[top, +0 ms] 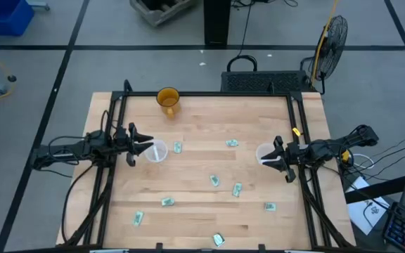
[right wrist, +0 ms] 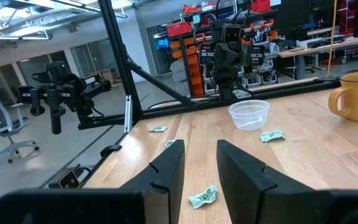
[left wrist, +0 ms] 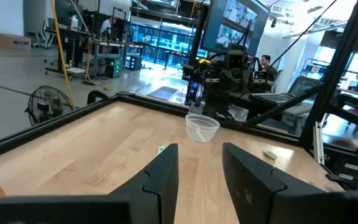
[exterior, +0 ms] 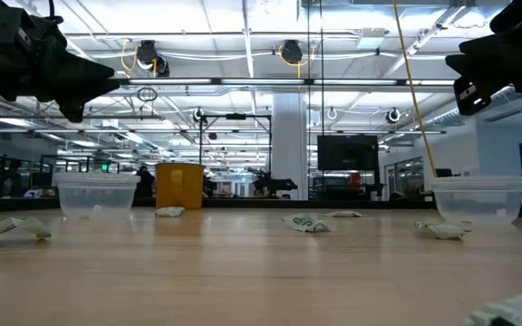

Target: Pick and place items into bin

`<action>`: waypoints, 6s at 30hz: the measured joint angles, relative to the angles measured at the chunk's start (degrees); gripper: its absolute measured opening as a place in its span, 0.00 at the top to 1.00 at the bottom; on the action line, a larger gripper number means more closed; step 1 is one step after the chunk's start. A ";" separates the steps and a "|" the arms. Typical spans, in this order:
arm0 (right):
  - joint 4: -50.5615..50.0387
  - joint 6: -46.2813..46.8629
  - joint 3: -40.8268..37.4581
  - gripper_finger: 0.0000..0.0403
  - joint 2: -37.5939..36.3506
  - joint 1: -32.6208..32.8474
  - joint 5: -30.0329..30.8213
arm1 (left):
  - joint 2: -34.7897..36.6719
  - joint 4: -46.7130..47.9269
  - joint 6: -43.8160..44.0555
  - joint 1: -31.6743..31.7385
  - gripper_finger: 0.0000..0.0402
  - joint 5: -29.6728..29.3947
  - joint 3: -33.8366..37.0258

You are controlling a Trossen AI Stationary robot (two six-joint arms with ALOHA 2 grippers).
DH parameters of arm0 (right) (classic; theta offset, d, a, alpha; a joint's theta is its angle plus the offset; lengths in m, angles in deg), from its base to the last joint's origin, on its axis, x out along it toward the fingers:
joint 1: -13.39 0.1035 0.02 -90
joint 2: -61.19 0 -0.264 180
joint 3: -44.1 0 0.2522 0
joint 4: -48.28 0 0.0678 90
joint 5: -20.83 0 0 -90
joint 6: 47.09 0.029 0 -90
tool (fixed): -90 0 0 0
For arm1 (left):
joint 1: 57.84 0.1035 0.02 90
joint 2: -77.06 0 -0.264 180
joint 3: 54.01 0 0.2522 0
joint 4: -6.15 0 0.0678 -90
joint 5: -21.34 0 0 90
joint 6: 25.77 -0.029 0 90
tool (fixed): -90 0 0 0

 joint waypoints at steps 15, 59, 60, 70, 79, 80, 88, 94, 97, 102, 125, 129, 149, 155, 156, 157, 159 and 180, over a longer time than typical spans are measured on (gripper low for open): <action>0.00 0.00 0.00 0.78 0.01 0.01 0.01 | 0.00 -0.02 0.01 0.00 0.68 0.02 0.02; 0.45 -2.93 0.00 0.78 0.00 0.00 0.01 | 0.00 -0.02 -0.01 0.00 0.68 0.01 0.01; 0.42 -3.06 -0.01 0.79 0.01 0.01 0.01 | 0.00 -0.02 -0.01 0.00 0.68 0.01 0.01; 0.42 -3.02 -0.01 0.78 0.01 0.00 0.01 | 0.00 -0.37 -0.01 0.00 0.68 -0.01 0.02; 1.39 -3.02 0.00 0.79 0.00 0.00 0.01 | 0.00 -0.43 2.33 0.00 0.68 -0.01 0.02; 1.69 -3.02 -0.01 0.79 0.01 0.01 0.01 | 0.00 -0.45 2.36 0.00 0.68 -0.01 0.02; 7.34 -3.02 0.00 0.78 0.00 -0.01 0.04 | 0.00 -0.52 -0.82 0.00 0.68 -0.93 0.00; 8.09 -6.39 0.00 0.79 0.01 -0.01 0.12 | 0.00 -0.50 -1.40 0.00 0.68 -1.10 0.01; 8.10 -8.46 -0.01 0.79 0.01 -0.01 0.16 | 0.00 -0.50 -0.65 0.00 0.68 -1.10 0.02; 8.44 -15.28 -0.02 0.79 0.01 0.01 1.85 | 0.00 -0.52 -0.53 0.00 0.68 -1.10 0.02; 13.37 -31.77 7.08 0.79 15.77 -4.95 17.88 | -0.01 -4.21 10.83 0.00 0.68 -18.95 0.00; 7.67 -27.35 16.14 0.79 27.53 -8.04 14.92 | -0.02 -6.79 8.71 0.00 0.68 -17.50 0.00; 0.46 -24.05 36.20 0.79 76.17 -24.89 -2.14 | -0.02 -2.40 9.20 0.00 0.68 -17.34 0.02; 0.41 -23.75 36.28 0.79 80.91 -26.74 -6.02 | -0.02 -1.66 9.00 0.00 0.68 -17.34 0.02; 0.50 -23.63 36.28 0.78 81.66 -27.08 -6.02 | -0.02 -1.68 8.80 0.00 0.68 -17.34 0.02; 0.72 -23.58 36.28 0.78 82.47 -27.38 -6.02 | -0.02 -1.64 8.42 0.00 0.68 -17.35 0.02; 1.17 -23.79 36.28 0.78 83.95 -28.00 -6.03 | -0.02 -1.72 7.78 0.00 0.68 -17.38 0.02; 2.55 -22.56 36.29 0.78 86.59 -31.79 -6.22 | -0.02 -1.70 7.01 0.04 0.68 -17.54 0.02</action>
